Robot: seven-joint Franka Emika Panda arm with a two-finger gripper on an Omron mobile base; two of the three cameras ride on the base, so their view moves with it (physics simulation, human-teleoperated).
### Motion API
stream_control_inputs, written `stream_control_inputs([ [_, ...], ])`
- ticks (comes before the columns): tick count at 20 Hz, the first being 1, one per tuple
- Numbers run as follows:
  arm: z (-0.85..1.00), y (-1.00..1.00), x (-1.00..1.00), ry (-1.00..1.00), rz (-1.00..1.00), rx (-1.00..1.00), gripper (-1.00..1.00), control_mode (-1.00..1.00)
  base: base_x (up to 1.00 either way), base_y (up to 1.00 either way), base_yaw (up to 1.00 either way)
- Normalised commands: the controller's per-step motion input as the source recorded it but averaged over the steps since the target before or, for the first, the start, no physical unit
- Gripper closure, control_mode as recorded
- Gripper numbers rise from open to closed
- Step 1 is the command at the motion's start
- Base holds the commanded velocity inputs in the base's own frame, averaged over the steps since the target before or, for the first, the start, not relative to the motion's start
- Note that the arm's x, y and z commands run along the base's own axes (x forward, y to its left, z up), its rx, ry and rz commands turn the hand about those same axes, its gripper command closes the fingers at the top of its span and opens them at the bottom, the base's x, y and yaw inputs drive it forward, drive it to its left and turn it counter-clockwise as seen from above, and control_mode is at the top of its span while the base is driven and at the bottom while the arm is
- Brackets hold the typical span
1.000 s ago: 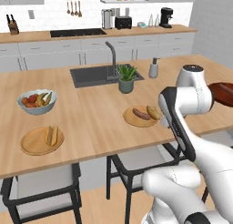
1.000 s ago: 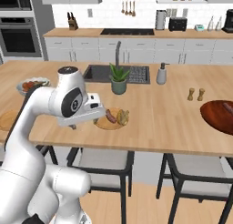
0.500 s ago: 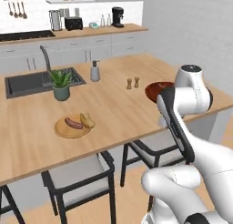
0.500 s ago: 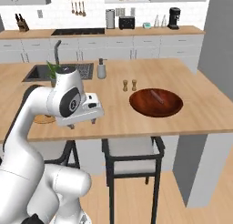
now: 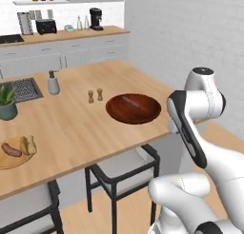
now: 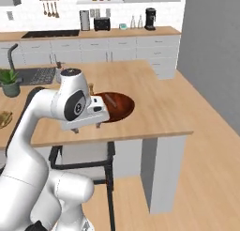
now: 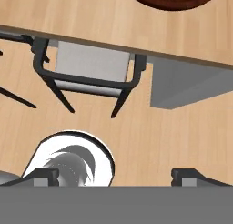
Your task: Place one bun and one sausage from the bowl on each plate.
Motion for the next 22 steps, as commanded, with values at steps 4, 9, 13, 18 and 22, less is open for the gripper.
stream_control_inputs([
  [4, 0.0, 0.0, 0.0, 0.0, 0.0, 0.0, -1.0, 1.0, 0.41, -0.53, 0.02],
  [9, 0.0, 0.0, 0.0, 0.0, 0.0, 0.0, -1.0, 1.0, 0.5, -0.61, 0.06],
  [13, 0.0, 0.0, 0.0, 0.0, 0.0, 0.0, -1.0, 1.0, 0.67, -0.45, 0.1],
  [18, 0.0, 0.0, 0.0, 0.0, 0.0, 0.0, -1.0, 1.0, 0.73, -0.12, 0.21],
  [22, 0.0, 0.0, 0.0, 0.0, 0.0, 0.0, -1.0, 1.0, 0.42, -0.37, 0.17],
])
